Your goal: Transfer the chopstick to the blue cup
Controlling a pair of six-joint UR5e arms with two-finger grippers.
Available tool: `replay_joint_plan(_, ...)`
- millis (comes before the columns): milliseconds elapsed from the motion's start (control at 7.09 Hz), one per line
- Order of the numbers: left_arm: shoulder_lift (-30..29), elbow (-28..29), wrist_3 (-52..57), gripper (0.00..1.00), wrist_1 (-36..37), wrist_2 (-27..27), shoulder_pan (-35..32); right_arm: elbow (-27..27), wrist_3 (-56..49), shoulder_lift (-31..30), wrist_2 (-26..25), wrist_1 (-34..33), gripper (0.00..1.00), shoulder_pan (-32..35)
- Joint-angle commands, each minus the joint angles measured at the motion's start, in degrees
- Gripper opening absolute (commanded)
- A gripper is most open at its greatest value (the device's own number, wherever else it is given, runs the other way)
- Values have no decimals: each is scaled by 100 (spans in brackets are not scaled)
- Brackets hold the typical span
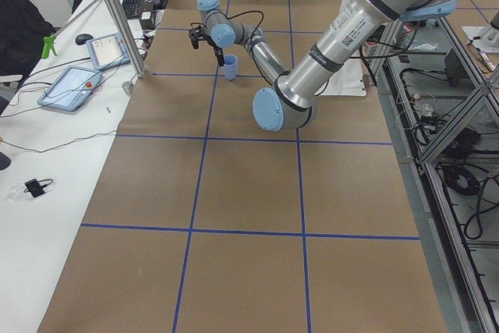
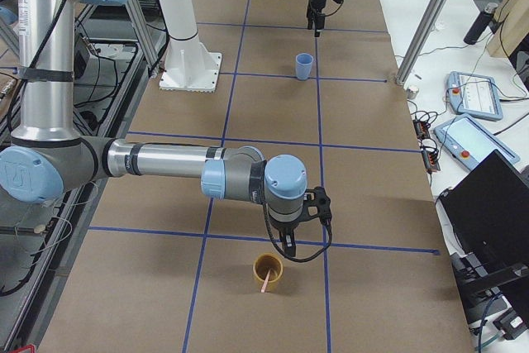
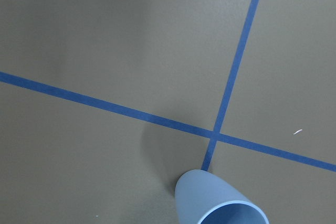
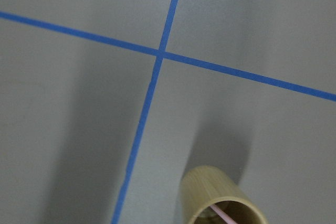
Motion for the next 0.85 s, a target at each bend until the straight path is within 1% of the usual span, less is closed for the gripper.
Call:
replay_joint_plan(0, 174, -353, 9, 98, 180, 3, -19, -721, -2540, 227, -524, -3, 100, 102)
replay_joint_plan(141, 192, -371, 26, 98, 180, 11, -27, -1056, -3159, 290, -656, -12, 100, 16)
replay_joint_plan(282, 201, -415, 26, 98, 180, 12, -27, -1216, -3618, 421, -1032, -194, 100, -54)
replay_joint_plan(423, 297, -581, 26, 98, 180, 12, -36, -1156, -3892, 631, -1218, -692, 100, 23)
replay_joint_plan(564, 428, -791, 26, 98, 180, 12, -36, -1130, -4130, 642, -1281, -854, 100, 137)
replay_joint_plan(705, 447, -802, 26, 98, 171, 20, -36, -1112, -4159, 625, -1291, -855, 97, 260)
